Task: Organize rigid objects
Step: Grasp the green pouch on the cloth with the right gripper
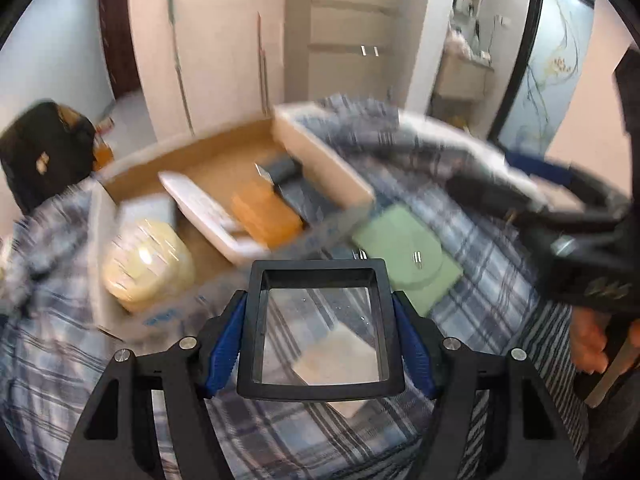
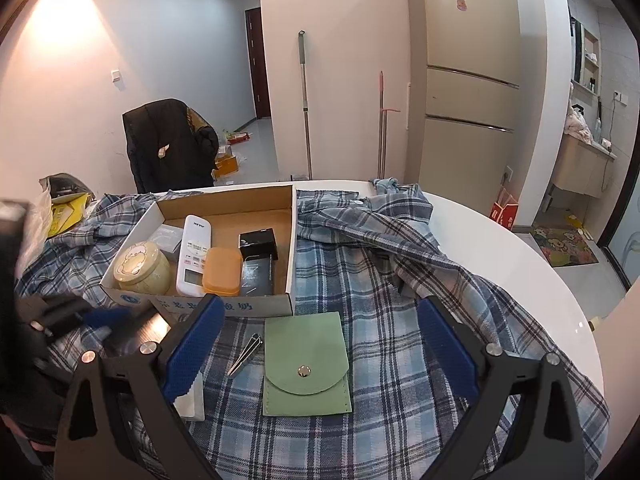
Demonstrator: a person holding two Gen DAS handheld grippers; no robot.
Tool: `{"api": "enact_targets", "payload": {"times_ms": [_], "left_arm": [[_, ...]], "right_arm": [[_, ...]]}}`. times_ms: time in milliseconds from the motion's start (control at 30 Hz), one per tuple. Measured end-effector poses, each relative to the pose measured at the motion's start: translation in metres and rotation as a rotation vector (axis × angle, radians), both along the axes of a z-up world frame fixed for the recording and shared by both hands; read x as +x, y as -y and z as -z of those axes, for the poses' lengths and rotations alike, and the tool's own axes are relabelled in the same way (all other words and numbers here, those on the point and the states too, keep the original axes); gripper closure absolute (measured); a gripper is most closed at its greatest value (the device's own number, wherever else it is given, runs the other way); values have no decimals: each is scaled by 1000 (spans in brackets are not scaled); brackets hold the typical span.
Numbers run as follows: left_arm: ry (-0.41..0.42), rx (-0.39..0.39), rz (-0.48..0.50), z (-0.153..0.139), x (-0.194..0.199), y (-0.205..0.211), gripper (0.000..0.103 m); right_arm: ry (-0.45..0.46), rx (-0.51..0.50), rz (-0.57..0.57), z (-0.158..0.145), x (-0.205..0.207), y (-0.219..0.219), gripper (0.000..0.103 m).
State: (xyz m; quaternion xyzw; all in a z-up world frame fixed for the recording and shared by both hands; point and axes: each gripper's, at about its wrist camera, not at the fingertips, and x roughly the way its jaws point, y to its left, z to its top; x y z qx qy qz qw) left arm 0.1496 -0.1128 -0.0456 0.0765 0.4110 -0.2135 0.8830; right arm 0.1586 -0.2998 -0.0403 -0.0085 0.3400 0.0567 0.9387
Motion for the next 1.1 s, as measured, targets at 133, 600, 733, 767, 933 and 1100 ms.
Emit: {"api": "enact_targets", "payload": {"times_ms": [133,600,733,767,933,1100], "left_arm": [[192,-65,-57,-24,-16,-13,31],[341,-183,-150,-27,-25,-50,31],[371,-176,-153,-26,-33,-50,31],[382,-183,-153,-28,-35,-52,31],[379,-219,-199,-27,-32,-63,31],[317,-254,-229,-20,-21,-73,31]], "right_arm": [[-13,15,24,2,3,3,6],[-256,134,3,21,28,4,21],[-376,122,1,43,47,-5,39],[-404,115,-3,49,51,-8,41],[-410,-17,-18,57,55,-21,45],[-426,-78,-32,63,59,-25,45]]}}
